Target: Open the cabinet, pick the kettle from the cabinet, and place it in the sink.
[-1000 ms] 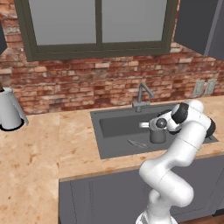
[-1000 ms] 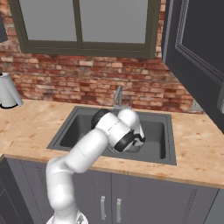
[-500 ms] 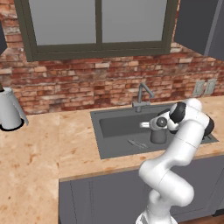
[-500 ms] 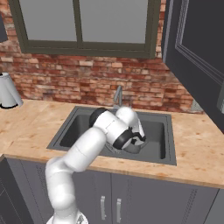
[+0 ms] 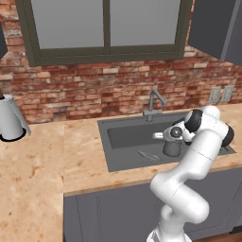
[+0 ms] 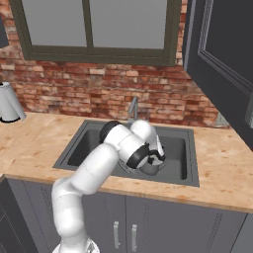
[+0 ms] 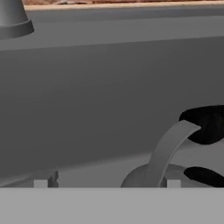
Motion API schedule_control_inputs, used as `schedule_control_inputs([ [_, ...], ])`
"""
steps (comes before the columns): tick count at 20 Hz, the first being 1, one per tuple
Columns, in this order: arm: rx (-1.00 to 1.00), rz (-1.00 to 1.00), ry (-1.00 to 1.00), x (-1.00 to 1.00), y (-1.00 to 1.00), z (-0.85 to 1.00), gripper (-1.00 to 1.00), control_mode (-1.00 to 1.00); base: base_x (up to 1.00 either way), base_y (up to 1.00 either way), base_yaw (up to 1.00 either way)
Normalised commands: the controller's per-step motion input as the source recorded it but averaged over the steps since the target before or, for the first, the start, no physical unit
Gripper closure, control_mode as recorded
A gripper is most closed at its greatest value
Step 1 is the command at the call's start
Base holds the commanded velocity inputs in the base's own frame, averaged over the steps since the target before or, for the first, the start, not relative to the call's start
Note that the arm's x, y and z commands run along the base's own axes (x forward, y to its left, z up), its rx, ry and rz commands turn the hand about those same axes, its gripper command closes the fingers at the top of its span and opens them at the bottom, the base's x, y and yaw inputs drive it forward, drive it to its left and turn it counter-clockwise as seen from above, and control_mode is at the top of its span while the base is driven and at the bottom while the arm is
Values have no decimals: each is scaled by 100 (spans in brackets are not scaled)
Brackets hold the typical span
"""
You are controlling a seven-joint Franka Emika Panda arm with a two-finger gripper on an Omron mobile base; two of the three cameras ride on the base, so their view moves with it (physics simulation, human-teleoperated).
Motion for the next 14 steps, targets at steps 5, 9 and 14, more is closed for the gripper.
schedule_control_inputs([
  [5,0,-1,0,-26,3,-16,-100,-100,0,0,0],
  [9,0,0,0,-27,10,-8,-100,-100,0,0,0],
  [14,0,-5,0,-33,10,-8,-100,-100,0,0,0],
])
